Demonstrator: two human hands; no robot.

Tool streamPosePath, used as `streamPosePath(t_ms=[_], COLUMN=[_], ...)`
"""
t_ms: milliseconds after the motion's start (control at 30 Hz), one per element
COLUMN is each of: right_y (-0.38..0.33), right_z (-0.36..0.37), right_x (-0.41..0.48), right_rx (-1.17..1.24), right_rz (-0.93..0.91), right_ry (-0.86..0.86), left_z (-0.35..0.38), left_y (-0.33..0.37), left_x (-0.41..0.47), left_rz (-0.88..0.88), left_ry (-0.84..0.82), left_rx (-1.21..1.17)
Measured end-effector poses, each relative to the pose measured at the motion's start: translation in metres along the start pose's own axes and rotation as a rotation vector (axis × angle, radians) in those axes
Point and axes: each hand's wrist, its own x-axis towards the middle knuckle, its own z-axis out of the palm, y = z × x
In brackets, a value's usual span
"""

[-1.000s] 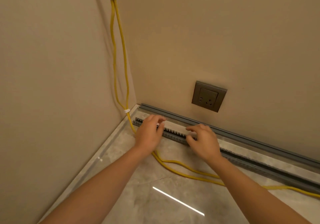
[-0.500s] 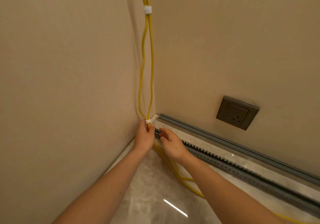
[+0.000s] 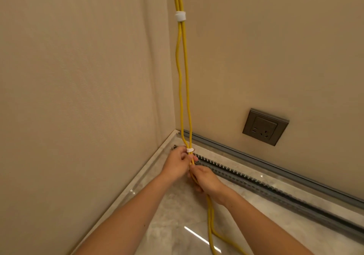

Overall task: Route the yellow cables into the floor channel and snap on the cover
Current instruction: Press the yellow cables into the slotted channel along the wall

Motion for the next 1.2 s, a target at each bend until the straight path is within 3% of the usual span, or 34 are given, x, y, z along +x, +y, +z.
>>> streamPosePath(t_ms=[200, 333, 433, 600, 733, 833, 1000, 1200], right_y=[0.003, 0.003, -0.001, -0.02, -0.03, -0.027, -0.02, -0.008], right_z=[-0.015, -0.017, -0.024, -0.051, -0.071, -0.076, -0.067, -0.064], right_x=[-0.009, -0.017, -0.025, -0.03, -0.022, -0.012, 0.003, 0.009], right_rx=[-0.309, -0.35, -0.251, 0.108, 0.139, -0.047, -0.699, -0.873], right_rz=[-0.034, 0.05, 0.162, 0.315, 0.361, 0.179, -0.231, -0.393], right_ry=[0.048, 0.04, -0.025, -0.152, -0.183, -0.012, 0.37, 0.419], left_z=[0.01, 0.008, 0.001, -0.014, -0.013, -0.016, -0.02, -0.022], left_y=[-0.007, -0.008, -0.008, -0.014, -0.011, -0.008, -0.011, -0.02], left_x=[-0.007, -0.004, 0.005, 0.025, 0.035, 0.039, 0.048, 0.054], left_rz=[-0.011, -0.033, -0.062, -0.124, -0.15, -0.154, -0.113, -0.022], left_ry=[-0.087, -0.038, 0.017, 0.156, 0.225, 0.27, 0.353, 0.408], left_rx=[0.172, 0.241, 0.273, 0.243, 0.217, 0.218, 0.184, 0.268])
